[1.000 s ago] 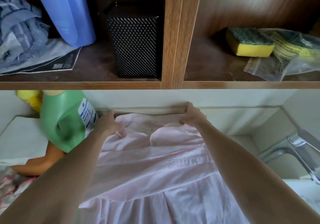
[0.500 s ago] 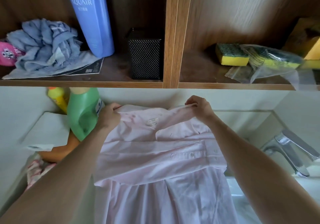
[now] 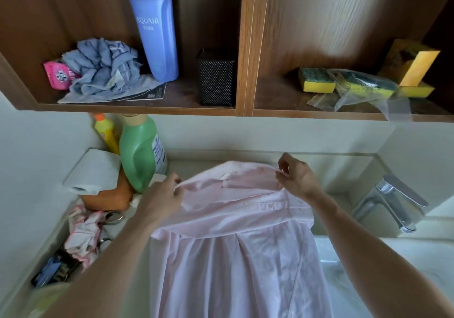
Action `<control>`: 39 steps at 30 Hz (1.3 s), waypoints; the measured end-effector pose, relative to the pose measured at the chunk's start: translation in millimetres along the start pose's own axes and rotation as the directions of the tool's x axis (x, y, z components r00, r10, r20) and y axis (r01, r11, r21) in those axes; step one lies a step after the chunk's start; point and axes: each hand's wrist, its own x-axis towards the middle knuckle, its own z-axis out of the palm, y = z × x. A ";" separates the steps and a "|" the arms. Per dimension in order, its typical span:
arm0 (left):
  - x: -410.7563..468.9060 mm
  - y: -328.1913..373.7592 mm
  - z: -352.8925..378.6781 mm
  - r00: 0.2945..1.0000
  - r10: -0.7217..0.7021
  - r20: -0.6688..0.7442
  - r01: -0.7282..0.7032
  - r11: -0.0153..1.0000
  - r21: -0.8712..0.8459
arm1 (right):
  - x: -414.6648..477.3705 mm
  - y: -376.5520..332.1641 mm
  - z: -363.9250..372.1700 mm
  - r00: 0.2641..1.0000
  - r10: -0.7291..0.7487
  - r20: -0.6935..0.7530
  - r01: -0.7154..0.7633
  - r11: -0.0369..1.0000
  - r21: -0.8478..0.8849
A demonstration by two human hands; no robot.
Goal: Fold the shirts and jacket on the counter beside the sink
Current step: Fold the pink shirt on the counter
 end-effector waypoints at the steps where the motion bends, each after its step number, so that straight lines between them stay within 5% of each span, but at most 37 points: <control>1: -13.3 -4.2 11.1 1.000 0.010 0.015 -0.011 0.998 0.065 | -12.1 6.6 1.7 0.999 -0.004 0.052 0.006 0.999 -0.043; 3: -39.1 -17.6 33.9 0.992 -0.015 0.129 0.000 0.993 0.115 | -35.6 22.3 6.3 0.964 0.054 0.260 -0.018 0.990 -0.140; 6: -65.5 -36.4 57.6 0.932 -0.071 0.356 0.023 0.990 0.139 | -63.6 40.3 15.4 0.753 0.191 0.630 -0.044 0.970 -0.240; 10: -60.4 -39.2 56.5 0.877 -0.043 0.479 0.019 0.998 0.055 | -72.5 40.0 25.6 0.586 0.310 0.748 -0.235 0.949 -0.210; 12: -51.2 -36.3 51.2 0.886 -0.038 0.463 0.048 0.999 -0.009 | -63.4 31.5 33.4 0.644 0.410 0.645 -0.444 0.888 -0.122; 15: -44.0 -35.3 54.8 0.954 -0.169 0.249 0.214 0.962 -0.168 | -51.0 21.1 49.8 0.802 0.474 0.363 -0.449 0.880 -0.158; 20: -42.6 -19.0 78.2 0.925 -0.318 0.207 0.379 0.815 -0.439 | -53.4 5.6 84.1 0.737 0.629 0.248 -0.676 0.685 0.271; 24: -50.8 -24.4 83.8 0.927 -0.376 -0.002 0.307 0.758 -0.576 | -60.5 6.3 91.5 0.794 0.606 0.043 -0.562 0.706 0.431; 26: -53.2 -31.8 83.1 0.931 -0.357 -0.069 0.267 0.800 -0.537 | -68.1 16.9 88.3 0.816 0.577 -0.021 -0.515 0.744 0.426; 30: -59.3 -36.7 88.1 0.944 -0.277 0.177 0.326 0.861 -0.390 | -87.4 36.8 84.9 0.802 0.593 0.073 -0.597 0.789 0.143; 32: -64.1 -38.6 86.1 0.957 -0.238 0.167 0.282 0.898 -0.338 | -94.4 36.6 80.9 0.860 0.507 -0.066 -0.507 0.862 0.014; 35: -72.3 -37.2 73.7 0.989 -0.090 -0.115 0.054 0.956 -0.288 | -100.9 30.0 66.7 0.970 0.183 -0.161 -0.180 0.983 0.034; 37: -77.9 -30.2 66.5 0.983 0.139 -0.119 -0.165 0.956 -0.244 | -106.3 26.5 61.0 0.999 -0.048 -0.021 0.050 0.994 0.097; 39: -80.3 -23.8 68.4 0.938 0.302 0.168 -0.293 0.953 -0.073 | -112.5 17.9 64.7 0.953 -0.136 0.271 0.115 0.989 0.092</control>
